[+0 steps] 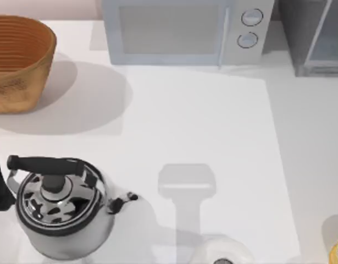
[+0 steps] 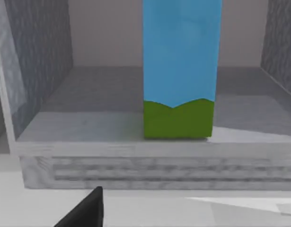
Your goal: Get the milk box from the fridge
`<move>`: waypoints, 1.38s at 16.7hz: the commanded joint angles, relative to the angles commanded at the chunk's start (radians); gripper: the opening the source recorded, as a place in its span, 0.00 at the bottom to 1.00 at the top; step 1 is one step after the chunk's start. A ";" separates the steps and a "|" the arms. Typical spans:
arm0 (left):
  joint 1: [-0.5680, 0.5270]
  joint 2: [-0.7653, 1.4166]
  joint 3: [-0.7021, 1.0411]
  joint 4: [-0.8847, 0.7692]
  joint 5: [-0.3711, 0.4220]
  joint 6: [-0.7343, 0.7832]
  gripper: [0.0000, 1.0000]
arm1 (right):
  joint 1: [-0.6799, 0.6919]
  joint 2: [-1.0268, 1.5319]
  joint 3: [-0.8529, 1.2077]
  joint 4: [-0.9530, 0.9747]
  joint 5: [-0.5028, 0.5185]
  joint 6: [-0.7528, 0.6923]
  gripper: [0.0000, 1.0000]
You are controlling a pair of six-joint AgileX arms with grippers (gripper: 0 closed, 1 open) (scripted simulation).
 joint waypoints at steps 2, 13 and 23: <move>0.000 0.000 0.000 0.000 0.000 0.000 1.00 | 0.030 0.027 0.034 -0.029 0.016 -0.001 1.00; 0.000 0.000 0.000 0.000 0.000 0.000 1.00 | 0.200 0.287 0.699 -0.369 0.250 -0.008 1.00; 0.000 0.000 0.000 0.000 0.000 0.000 1.00 | 0.270 0.370 0.815 -0.452 0.289 -0.009 1.00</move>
